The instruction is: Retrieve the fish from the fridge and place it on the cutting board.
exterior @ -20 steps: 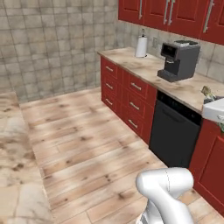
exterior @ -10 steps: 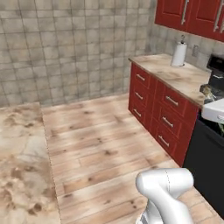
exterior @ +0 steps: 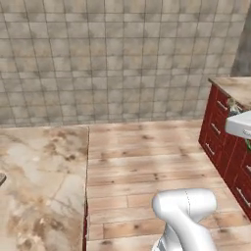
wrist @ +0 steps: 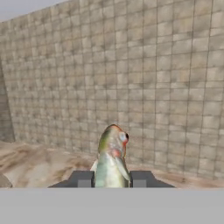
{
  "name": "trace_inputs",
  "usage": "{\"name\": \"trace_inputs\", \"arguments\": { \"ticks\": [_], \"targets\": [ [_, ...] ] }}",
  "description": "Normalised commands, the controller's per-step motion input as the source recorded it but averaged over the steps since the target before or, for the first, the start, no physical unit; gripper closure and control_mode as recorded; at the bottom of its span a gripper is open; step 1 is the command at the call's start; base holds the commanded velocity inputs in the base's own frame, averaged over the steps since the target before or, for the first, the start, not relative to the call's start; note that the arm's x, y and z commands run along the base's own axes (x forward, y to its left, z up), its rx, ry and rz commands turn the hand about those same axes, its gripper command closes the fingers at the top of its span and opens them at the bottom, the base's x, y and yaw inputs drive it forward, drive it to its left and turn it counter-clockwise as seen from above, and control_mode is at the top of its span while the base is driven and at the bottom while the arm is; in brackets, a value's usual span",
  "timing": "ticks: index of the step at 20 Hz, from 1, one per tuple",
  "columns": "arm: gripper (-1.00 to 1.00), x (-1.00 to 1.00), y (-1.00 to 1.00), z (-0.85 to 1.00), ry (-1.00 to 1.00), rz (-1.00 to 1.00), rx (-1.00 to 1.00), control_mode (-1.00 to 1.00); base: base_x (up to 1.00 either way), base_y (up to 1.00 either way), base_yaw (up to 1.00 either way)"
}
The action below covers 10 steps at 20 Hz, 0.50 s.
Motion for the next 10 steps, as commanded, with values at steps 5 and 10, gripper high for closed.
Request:
{"name": "trace_inputs", "arguments": {
  "ticks": [5, 10],
  "targets": [
    [1.00, 0.00, 0.00, 0.00, 0.00, 0.00, 0.00, 1.00, 1.00, -0.26, 0.51],
    [1.00, 0.00, 0.00, 0.00, 0.00, 0.00, 0.00, 1.00, 1.00, -0.21, 0.54]
  ]
}}
